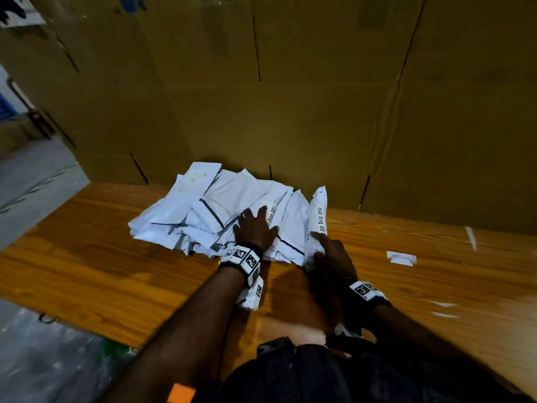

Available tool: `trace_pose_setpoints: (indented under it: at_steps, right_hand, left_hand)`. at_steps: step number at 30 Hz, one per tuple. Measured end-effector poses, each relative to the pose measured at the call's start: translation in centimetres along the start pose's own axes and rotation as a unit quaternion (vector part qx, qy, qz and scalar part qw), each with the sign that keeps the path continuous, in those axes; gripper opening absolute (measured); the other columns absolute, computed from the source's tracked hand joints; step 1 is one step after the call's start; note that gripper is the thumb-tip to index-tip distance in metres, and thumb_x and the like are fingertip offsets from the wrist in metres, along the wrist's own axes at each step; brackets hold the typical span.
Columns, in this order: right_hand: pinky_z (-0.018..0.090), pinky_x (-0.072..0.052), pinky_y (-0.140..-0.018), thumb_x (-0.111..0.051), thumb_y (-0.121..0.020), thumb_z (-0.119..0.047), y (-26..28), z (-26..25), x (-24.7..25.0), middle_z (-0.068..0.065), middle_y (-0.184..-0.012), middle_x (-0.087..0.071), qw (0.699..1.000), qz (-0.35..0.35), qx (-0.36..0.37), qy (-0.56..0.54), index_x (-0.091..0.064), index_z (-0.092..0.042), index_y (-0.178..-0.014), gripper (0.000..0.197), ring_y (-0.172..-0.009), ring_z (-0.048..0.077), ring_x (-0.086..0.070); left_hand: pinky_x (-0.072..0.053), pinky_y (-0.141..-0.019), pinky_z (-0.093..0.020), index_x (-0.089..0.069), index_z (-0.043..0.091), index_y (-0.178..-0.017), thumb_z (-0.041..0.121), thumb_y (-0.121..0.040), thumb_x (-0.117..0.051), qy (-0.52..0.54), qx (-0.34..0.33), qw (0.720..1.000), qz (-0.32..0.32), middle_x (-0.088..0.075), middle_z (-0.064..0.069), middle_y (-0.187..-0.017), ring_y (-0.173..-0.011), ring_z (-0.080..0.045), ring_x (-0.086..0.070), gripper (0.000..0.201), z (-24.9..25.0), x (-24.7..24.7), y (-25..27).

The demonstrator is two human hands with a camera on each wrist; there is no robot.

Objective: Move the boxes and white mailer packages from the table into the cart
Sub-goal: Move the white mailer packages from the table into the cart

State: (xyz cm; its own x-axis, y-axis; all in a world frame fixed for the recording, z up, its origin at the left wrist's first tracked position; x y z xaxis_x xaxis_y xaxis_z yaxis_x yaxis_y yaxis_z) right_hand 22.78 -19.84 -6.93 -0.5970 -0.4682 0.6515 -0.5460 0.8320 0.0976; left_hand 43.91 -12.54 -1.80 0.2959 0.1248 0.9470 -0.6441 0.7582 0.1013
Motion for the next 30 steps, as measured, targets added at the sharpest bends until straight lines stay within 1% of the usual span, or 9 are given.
trace_pose_setpoints:
  at_steps: [5, 8, 12, 15, 18, 22, 25, 28, 30]
  right_hand:
    - [0.047, -0.036, -0.108, -0.058, -0.083, -0.057, 0.1, 3.7, 0.8, 0.005, -0.155, -0.014, 0.989, 0.012, -0.105, 0.105, -0.042, -0.042, -0.137, 0.058, -0.136, 0.034, -0.033]
    - [0.050, -0.036, -0.107, -0.055, -0.084, -0.066, -0.4, 4.4, 1.6, 0.011, -0.155, -0.015, 0.983, 0.036, -0.126, 0.128, -0.041, -0.035, -0.137, 0.063, -0.136, 0.039, -0.032]
    - [0.052, -0.038, -0.101, -0.058, -0.083, -0.063, -1.5, 3.5, 2.4, 0.017, -0.154, -0.020, 0.981, 0.073, -0.125, 0.130, -0.024, -0.036, -0.148, 0.078, -0.133, 0.040, -0.035]
    - [0.057, -0.032, -0.107, -0.057, -0.081, -0.067, -2.7, 2.7, 1.1, 0.013, -0.160, -0.001, 0.981, 0.013, -0.108, 0.162, -0.007, -0.047, -0.150, 0.088, -0.142, 0.040, -0.021]
    - [0.060, -0.019, -0.112, -0.054, -0.080, -0.072, -3.5, 3.0, -0.7, 0.008, -0.161, 0.009, 0.963, -0.073, -0.112, 0.235, -0.013, -0.048, -0.149, 0.084, -0.146, 0.040, -0.006]
    - [0.061, -0.028, -0.108, -0.060, -0.078, -0.067, -4.1, 3.2, -0.3, 0.015, -0.152, -0.018, 0.955, -0.021, -0.119, 0.272, -0.028, -0.035, -0.141, 0.078, -0.138, 0.041, -0.022]
    - [0.060, -0.029, -0.107, -0.064, -0.078, -0.060, -4.4, 3.3, 0.0, 0.016, -0.147, -0.021, 0.963, 0.009, -0.114, 0.246, -0.022, -0.033, -0.143, 0.082, -0.135, 0.040, -0.026]
    - [0.060, -0.026, -0.109, -0.062, -0.082, -0.051, -4.5, 3.3, -0.1, 0.015, -0.149, -0.016, 0.963, 0.005, -0.114, 0.243, -0.021, -0.038, -0.146, 0.077, -0.137, 0.041, -0.021]
    - [0.060, -0.028, -0.108, -0.060, -0.083, -0.050, -4.6, 3.1, 0.0, 0.014, -0.148, -0.018, 0.958, 0.020, -0.107, 0.264, -0.032, -0.034, -0.142, 0.067, -0.137, 0.039, -0.021]
  left_hand:
    - [-0.029, -0.109, -0.054, -0.039, 0.027, -0.138, 0.048, -0.090, -0.054, 0.001, 0.029, 0.999, 0.020, -0.033, -0.018, -0.143, -0.133, -0.041, -0.034, 0.054, 0.3, 0.5, -1.6]
    - [-0.031, -0.106, -0.050, -0.039, 0.028, -0.137, 0.040, -0.089, -0.057, -0.022, 0.030, 0.999, 0.034, -0.035, -0.020, -0.139, -0.129, -0.041, -0.036, 0.053, 0.6, 0.5, -1.9]
    - [-0.031, -0.104, -0.049, -0.032, 0.031, -0.141, 0.037, -0.085, -0.061, -0.047, 0.025, 0.998, 0.043, -0.035, -0.022, -0.138, -0.126, -0.042, -0.036, 0.063, 0.9, 0.2, -1.9]
    - [-0.026, -0.109, -0.054, -0.022, 0.034, -0.147, 0.045, -0.085, -0.064, -0.059, 0.030, 0.998, 0.012, -0.022, -0.023, -0.147, -0.134, -0.043, -0.027, 0.076, 0.9, -0.7, -1.7]
    - [-0.029, -0.110, -0.056, -0.015, 0.034, -0.151, 0.037, -0.088, -0.061, -0.072, 0.029, 0.997, -0.014, -0.017, -0.025, -0.152, -0.137, -0.046, -0.023, 0.078, 0.8, -1.0, -2.0]
    - [-0.040, -0.103, -0.047, -0.024, 0.024, -0.151, 0.022, -0.093, -0.047, -0.032, -0.008, 0.999, 0.014, -0.039, -0.023, -0.144, -0.129, -0.041, -0.042, 0.062, 1.5, 1.1, -2.7]
    - [-0.044, -0.095, -0.043, -0.027, 0.017, -0.150, 0.019, -0.097, -0.041, -0.033, -0.029, 0.997, 0.071, -0.053, -0.020, -0.133, -0.120, -0.037, -0.053, 0.054, 2.5, 3.0, -2.5]
    - [-0.043, -0.095, -0.044, -0.026, 0.019, -0.151, 0.020, -0.097, -0.040, -0.069, -0.048, 0.993, 0.081, -0.053, -0.019, -0.131, -0.120, -0.037, -0.052, 0.056, 3.6, 2.5, -1.9]
    - [-0.035, -0.106, -0.048, -0.027, 0.025, -0.150, 0.024, -0.093, -0.046, -0.086, -0.042, 0.995, 0.027, -0.042, -0.019, -0.142, -0.130, -0.041, -0.040, 0.060, 3.7, 0.5, -1.7]
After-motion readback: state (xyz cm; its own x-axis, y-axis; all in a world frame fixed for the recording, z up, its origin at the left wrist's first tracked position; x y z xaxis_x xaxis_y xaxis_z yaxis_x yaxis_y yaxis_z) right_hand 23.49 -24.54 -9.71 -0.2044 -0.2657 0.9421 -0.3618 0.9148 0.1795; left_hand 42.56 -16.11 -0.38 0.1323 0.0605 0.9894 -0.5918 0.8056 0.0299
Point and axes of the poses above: each hand's wrist, its own y-axis away from the middle knuckle, its own x-axis out of the back of the hand, z = x × y, the point moved 10 cm from there along -y, towards the middle knuckle
